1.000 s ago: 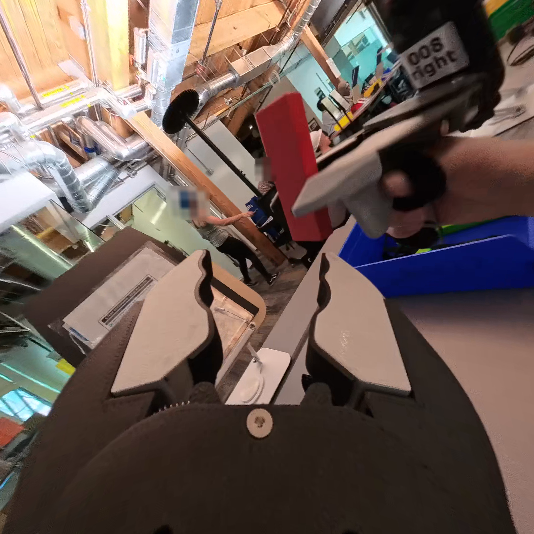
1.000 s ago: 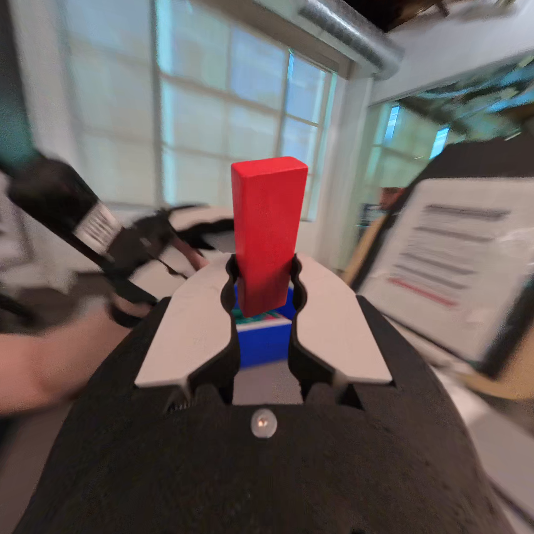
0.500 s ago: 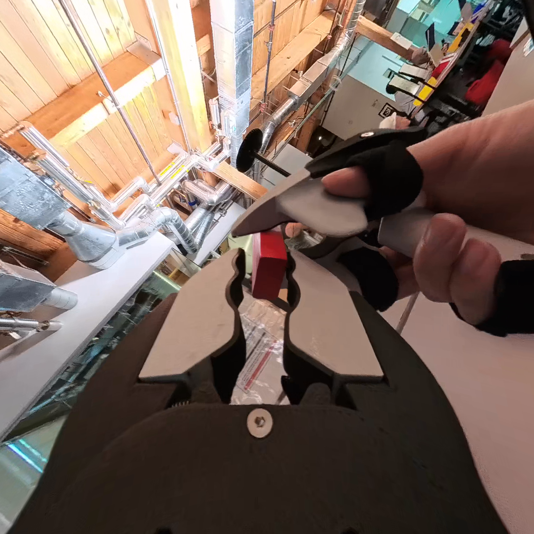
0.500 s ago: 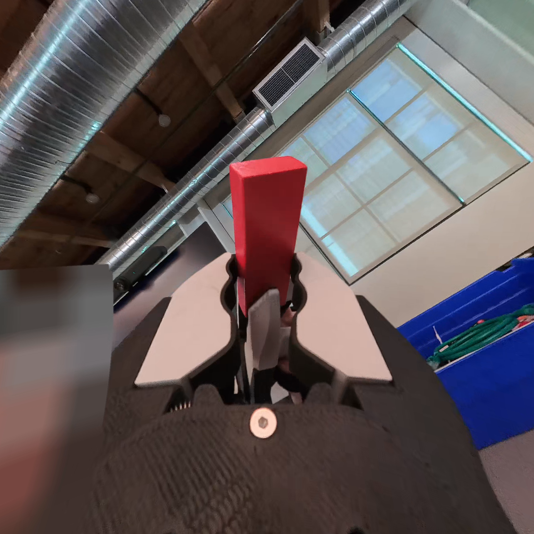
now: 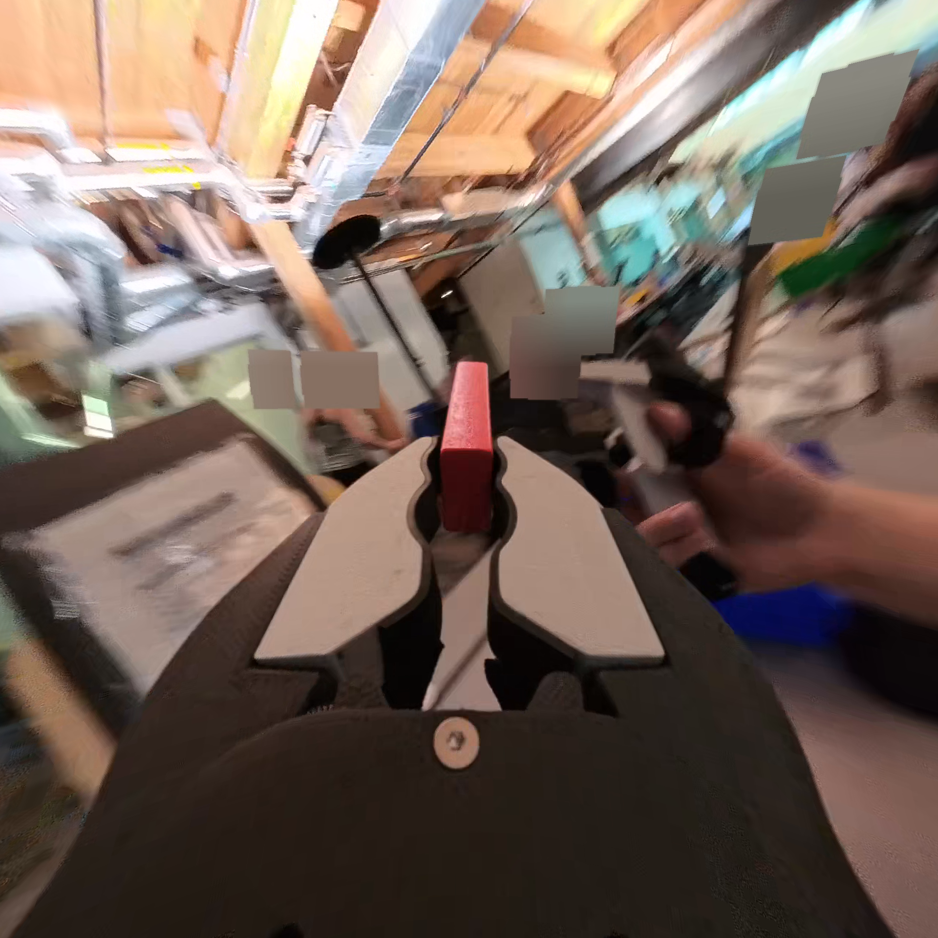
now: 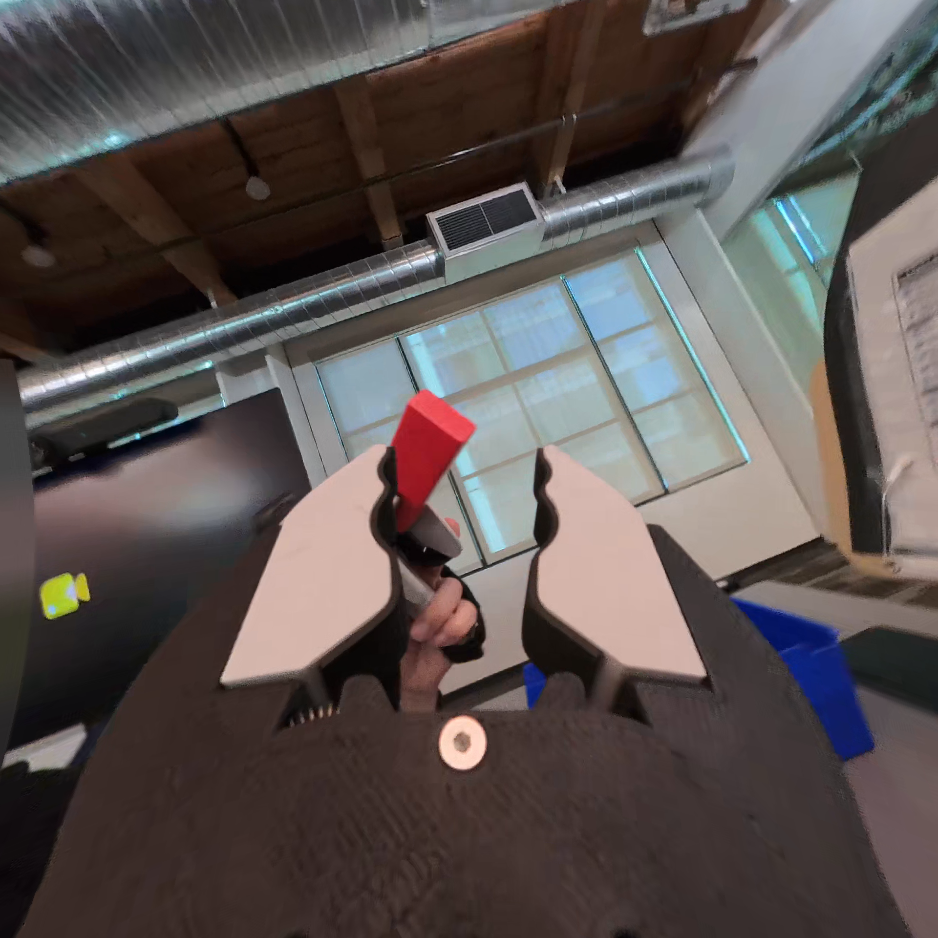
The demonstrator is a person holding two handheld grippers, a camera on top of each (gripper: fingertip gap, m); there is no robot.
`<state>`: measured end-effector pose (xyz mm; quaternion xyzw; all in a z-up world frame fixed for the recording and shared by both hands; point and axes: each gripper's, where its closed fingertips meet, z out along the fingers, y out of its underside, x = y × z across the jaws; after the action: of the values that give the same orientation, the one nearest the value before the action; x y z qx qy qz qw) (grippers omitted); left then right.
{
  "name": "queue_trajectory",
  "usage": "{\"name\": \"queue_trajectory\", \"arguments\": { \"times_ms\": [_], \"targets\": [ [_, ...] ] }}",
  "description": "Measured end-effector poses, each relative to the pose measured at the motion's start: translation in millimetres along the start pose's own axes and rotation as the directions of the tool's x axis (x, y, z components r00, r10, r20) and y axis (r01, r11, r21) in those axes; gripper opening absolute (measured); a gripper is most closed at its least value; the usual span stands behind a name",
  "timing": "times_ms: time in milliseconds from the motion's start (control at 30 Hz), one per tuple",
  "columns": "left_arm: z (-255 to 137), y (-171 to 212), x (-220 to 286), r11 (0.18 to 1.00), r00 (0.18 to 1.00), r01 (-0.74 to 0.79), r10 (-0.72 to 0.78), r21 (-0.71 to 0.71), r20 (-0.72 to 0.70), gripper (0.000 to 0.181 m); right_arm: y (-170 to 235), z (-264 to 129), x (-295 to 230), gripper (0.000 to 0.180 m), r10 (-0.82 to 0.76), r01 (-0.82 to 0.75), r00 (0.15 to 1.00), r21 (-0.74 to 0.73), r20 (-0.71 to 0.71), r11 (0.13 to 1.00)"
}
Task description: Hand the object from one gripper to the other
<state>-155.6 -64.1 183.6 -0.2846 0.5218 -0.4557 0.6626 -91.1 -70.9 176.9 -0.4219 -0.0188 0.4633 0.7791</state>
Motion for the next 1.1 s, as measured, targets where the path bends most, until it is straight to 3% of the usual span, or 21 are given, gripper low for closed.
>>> {"name": "queue_trajectory", "arguments": {
  "times_ms": [67, 133, 200, 333, 467, 533, 567, 667, 733, 800, 867, 900, 967, 1033, 1100],
  "targets": [
    [-7.0, -16.6, -3.6, 0.956, 0.956, 0.283, -0.273, 0.085, -0.108, 0.016, -6.5, -0.9, -12.2, 0.052, -0.032, 0.031, 0.997, 0.012, 0.069, 0.999],
    [-11.9, -26.8, -8.0, 0.837, 0.838, 0.532, -0.499, 0.127, -0.221, 0.016, -10.1, -0.1, -28.3, 0.052, -0.018, 0.013, 0.988, 0.033, 0.155, 0.999],
    [-12.8, -29.6, -9.2, 0.719, 0.718, 0.681, -0.622, 0.135, -0.312, 0.016, -6.3, 2.8, -37.0, 0.052, -0.026, 0.019, 0.983, 0.036, 0.180, 0.999],
    [-3.2, -21.6, 2.3, 0.605, 0.595, 0.789, -0.708, 0.109, -0.380, 0.016, 9.9, 10.4, -45.5, 0.051, -0.068, 0.066, 0.983, 0.015, 0.171, 0.998],
    [8.3, -12.0, 24.4, 0.566, 0.533, 0.823, -0.742, 0.046, -0.407, 0.016, 15.3, 13.0, -44.4, 0.048, -0.058, 0.055, 0.989, 0.024, 0.138, 0.998],
    [12.5, -7.4, 32.2, 0.558, 0.516, 0.830, -0.753, 0.020, -0.408, 0.016, 15.2, 11.0, -43.7, 0.033, -0.060, 0.057, 0.988, 0.029, 0.140, 0.998],
    [14.6, -4.4, 34.4, 0.562, 0.521, 0.827, -0.755, 0.015, -0.398, 0.016, 13.8, 7.8, -47.2, 0.017, -0.070, 0.065, 0.983, 0.034, 0.171, 0.997],
    [20.9, 6.7, 36.4, 0.611, 0.575, 0.792, -0.744, 0.003, -0.339, 0.018, 8.9, 4.9, -34.3, 0.017, -0.049, 0.055, 0.993, -0.050, 0.106, 0.997],
    [23.4, 11.0, 33.7, 0.683, 0.655, 0.730, -0.698, 0.007, -0.289, 0.043, -11.0, -1.3, -28.2, 0.017, -0.046, 0.053, 0.997, -0.116, 0.068, 0.992],
    [22.7, 13.2, 27.7, 0.776, 0.759, 0.631, -0.612, 0.016, -0.223, 0.053, -32.4, -17.5, -15.8, 0.017, -0.090, 0.082, 0.996, -0.264, -0.017, 0.961],
    [19.7, 12.1, 21.5, 0.857, 0.847, 0.515, -0.505, 0.023, -0.168, 0.050, -46.3, -52.7, 9.0, 0.017, -0.228, 0.127, 0.961, -0.480, -0.157, 0.868],
    [18.2, 11.4, 19.1, 0.886, 0.878, 0.462, -0.455, 0.020, -0.148, 0.047, -53.3, -79.9, 30.5, 0.017, -0.327, 0.117, 0.905, -0.582, -0.270, 0.805],
    [15.8, 11.1, 15.1, 0.920, 0.913, 0.393, -0.390, 0.000, -0.121, 0.042, -77.4, -145.8, 77.0, 0.017, -0.509, 0.014, 0.689, -0.693, -0.515, 0.721],
    [14.4, 12.6, 11.9, 0.926, 0.919, 0.377, -0.378, -0.027, -0.114, 0.042, -86.5, -209.7, 106.1, 0.017, -0.542, -0.190, 0.509, -0.702, -0.669, 0.687],
    [13.3, 16.0, 9.4, 0.919, 0.911, 0.390, -0.394, -0.061, -0.118, 0.041, -76.6, -262.8, 125.0, 0.018, -0.506, -0.403, 0.409, -0.648, -0.760, 0.647]
  ]
}}
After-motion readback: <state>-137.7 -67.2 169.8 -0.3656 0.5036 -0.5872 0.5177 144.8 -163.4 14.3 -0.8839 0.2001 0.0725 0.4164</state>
